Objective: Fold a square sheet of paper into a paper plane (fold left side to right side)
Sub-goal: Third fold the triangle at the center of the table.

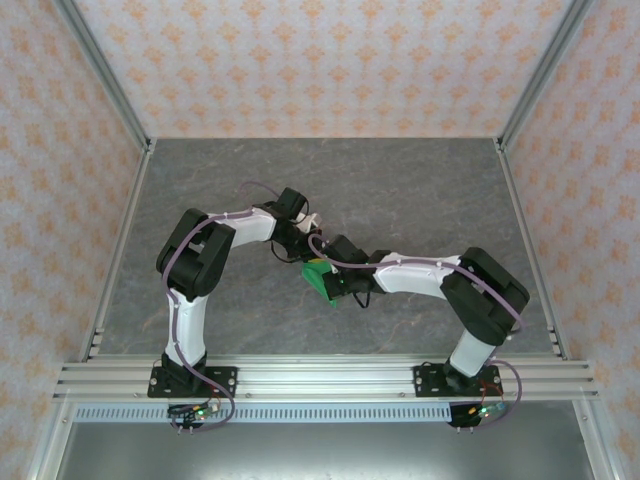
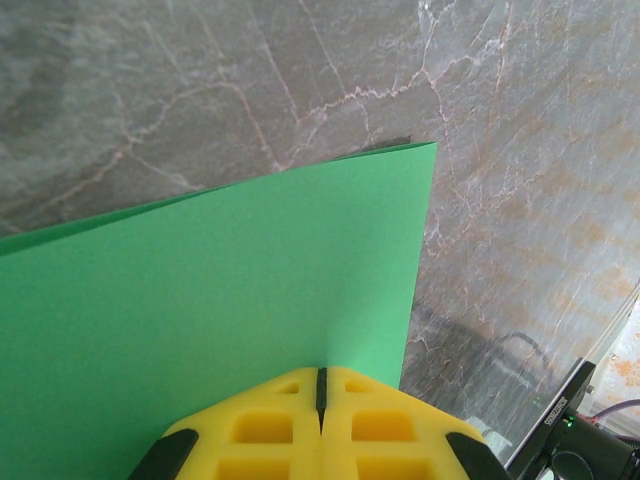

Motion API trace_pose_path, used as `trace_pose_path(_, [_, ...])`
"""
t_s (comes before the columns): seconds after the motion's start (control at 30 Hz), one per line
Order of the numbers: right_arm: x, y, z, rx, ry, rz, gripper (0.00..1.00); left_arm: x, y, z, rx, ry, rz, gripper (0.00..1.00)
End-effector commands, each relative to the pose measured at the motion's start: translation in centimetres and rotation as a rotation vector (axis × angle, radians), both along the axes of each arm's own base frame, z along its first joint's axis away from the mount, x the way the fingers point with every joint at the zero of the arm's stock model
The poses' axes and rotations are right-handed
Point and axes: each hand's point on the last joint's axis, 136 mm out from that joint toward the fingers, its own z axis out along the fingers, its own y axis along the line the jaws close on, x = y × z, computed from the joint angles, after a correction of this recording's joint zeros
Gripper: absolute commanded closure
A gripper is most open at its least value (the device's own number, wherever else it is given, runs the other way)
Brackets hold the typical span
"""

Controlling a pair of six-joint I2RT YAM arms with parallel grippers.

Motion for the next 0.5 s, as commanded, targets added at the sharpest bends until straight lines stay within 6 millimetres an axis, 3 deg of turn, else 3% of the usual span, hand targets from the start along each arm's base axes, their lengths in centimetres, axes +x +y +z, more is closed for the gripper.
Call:
trace_pose_path(0.0, [1.0, -0.36, 0.23, -0.026, -0.021, -0.04, 1.0, -0.86, 0.79, -1.98, 0.066, 0.049, -0.002, 0.98])
trace_pose_path(0.47, [1.69, -0.13, 0.66, -0.025, -0.041, -0.052, 1.0, -0.98, 0.64, -2.0, 0.064, 0.05, -0.007, 0.99])
